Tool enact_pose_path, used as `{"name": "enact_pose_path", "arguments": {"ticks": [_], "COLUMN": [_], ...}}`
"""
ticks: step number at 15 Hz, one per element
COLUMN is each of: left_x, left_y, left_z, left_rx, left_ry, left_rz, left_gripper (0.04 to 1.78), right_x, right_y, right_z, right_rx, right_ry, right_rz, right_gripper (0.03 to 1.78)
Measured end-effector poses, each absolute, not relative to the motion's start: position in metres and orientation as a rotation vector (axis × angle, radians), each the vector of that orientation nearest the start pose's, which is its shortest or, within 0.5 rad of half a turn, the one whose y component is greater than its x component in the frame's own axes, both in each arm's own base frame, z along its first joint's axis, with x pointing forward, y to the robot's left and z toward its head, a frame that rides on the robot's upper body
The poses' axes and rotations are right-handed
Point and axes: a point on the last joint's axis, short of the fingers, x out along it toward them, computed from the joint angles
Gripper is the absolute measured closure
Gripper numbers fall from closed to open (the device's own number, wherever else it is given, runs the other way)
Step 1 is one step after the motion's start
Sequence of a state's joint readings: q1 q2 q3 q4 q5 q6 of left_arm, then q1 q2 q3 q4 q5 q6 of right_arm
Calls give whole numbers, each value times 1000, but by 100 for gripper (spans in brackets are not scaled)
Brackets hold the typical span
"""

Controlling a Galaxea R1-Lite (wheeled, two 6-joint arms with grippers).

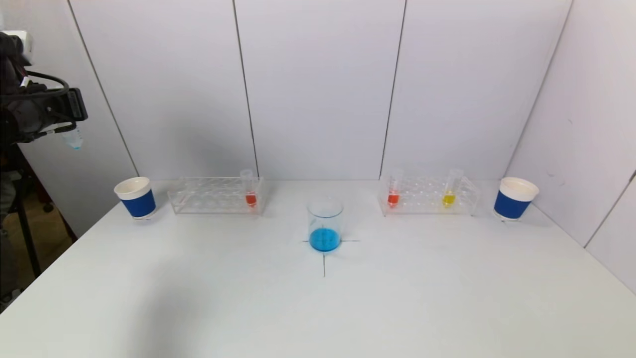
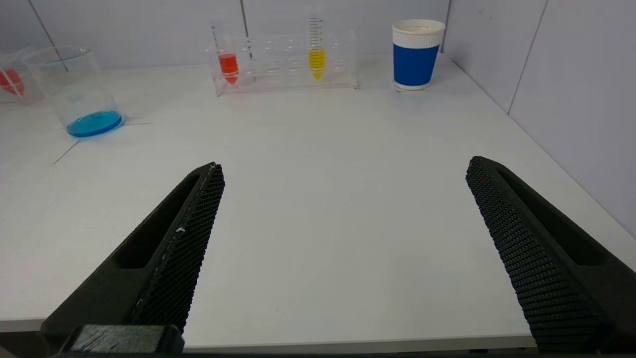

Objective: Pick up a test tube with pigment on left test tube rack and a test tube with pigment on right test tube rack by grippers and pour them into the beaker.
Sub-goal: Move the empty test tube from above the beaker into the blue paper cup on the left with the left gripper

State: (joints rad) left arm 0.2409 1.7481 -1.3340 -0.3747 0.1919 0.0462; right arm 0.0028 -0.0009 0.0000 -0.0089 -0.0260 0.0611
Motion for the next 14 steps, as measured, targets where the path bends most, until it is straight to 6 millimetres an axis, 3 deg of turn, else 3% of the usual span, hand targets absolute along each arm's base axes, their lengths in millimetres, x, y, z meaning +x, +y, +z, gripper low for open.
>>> {"name": "enact_pose_path", "arguments": {"ticks": [14], "left_x": [399], "left_y": [111], "left_z": [195], "left_rx": [44], "left_ry": [130], "left_rz": [444], "left_gripper": [135], "right_x": [-23], "right_y": [-1], "right_z": [76], "right_rx": [61], "right_ry": [-10], "right_rz": [-23], "right_gripper": [4]}}
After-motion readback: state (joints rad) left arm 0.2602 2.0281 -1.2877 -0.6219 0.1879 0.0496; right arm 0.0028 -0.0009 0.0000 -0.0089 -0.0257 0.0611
